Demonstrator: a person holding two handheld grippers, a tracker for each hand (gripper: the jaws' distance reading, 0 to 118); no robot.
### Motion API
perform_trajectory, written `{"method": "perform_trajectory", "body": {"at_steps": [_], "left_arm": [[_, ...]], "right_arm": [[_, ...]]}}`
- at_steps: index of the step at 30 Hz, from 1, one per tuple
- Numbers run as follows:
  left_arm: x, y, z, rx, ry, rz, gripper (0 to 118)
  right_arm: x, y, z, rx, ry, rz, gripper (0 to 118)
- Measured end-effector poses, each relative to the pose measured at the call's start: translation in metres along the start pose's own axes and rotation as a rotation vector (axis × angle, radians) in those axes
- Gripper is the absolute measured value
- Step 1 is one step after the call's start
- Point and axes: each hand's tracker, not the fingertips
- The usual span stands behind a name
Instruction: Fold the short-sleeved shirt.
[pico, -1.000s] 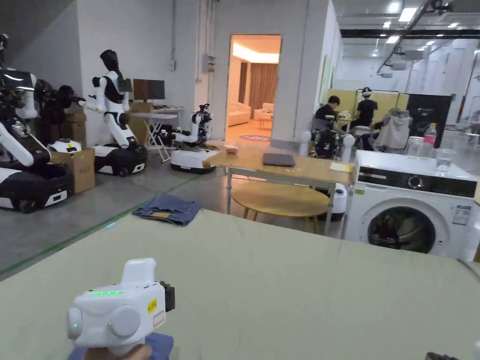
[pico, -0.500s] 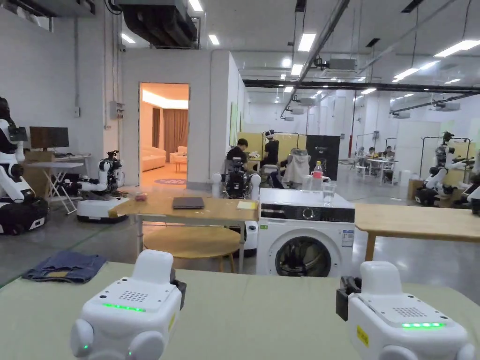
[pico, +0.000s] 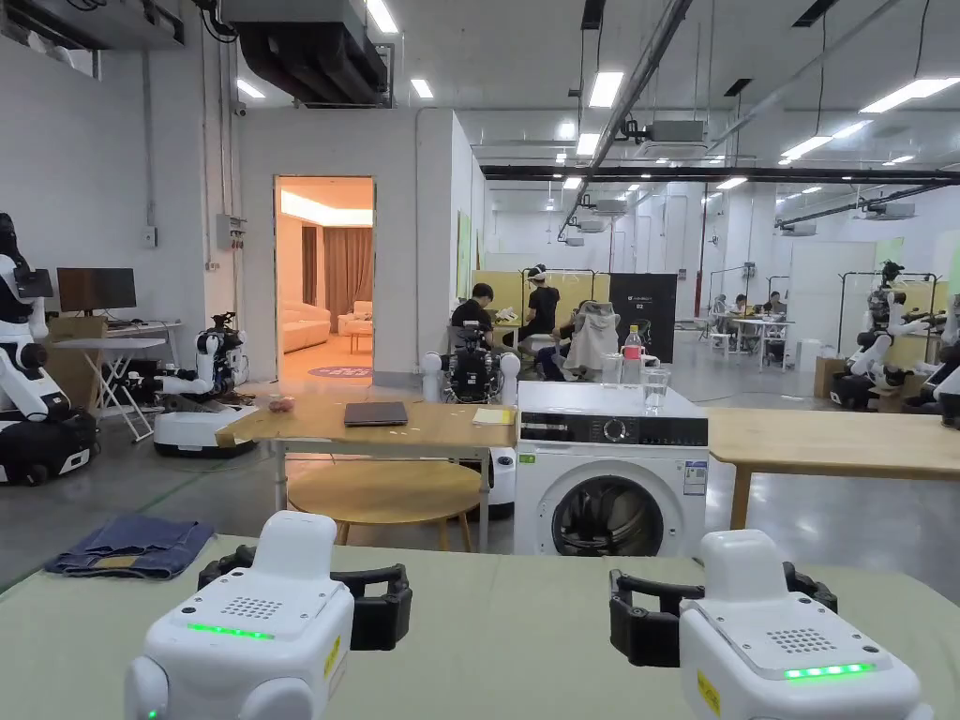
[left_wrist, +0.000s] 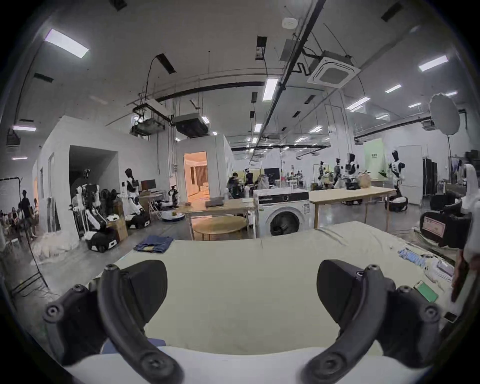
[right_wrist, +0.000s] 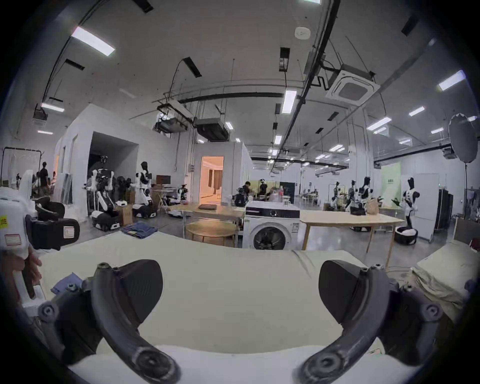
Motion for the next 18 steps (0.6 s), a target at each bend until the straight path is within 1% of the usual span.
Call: {"method": "perform_trajectory", "body": {"at_steps": [4,8,13,18], "left_arm": [[0.0039,0.0017,-0.0001,-0.002,-0.014,0.002,114],[0.0052,0.0020,-0.0002,0.012,-0.003,-0.005,114],[0.0036,0.0024,0.0002,0.015,-0.010,0.022,114],[0.0026,0.0033,-0.0015,0.013,-0.010,0.039,114]], "right_arm": [[-0.0012,0.0007,-0.0017,-0.009,0.005,0.013,118],[0.0022,0.0030,-0.0019,-0.011,0.000,-0.017,118],[0.0044,0.0066,-0.0053,-0.034,-0.006,-0.045,118],[-0.0002,0.0087,-0.0039,-0.029,-0.006,-0.007,118]]}}
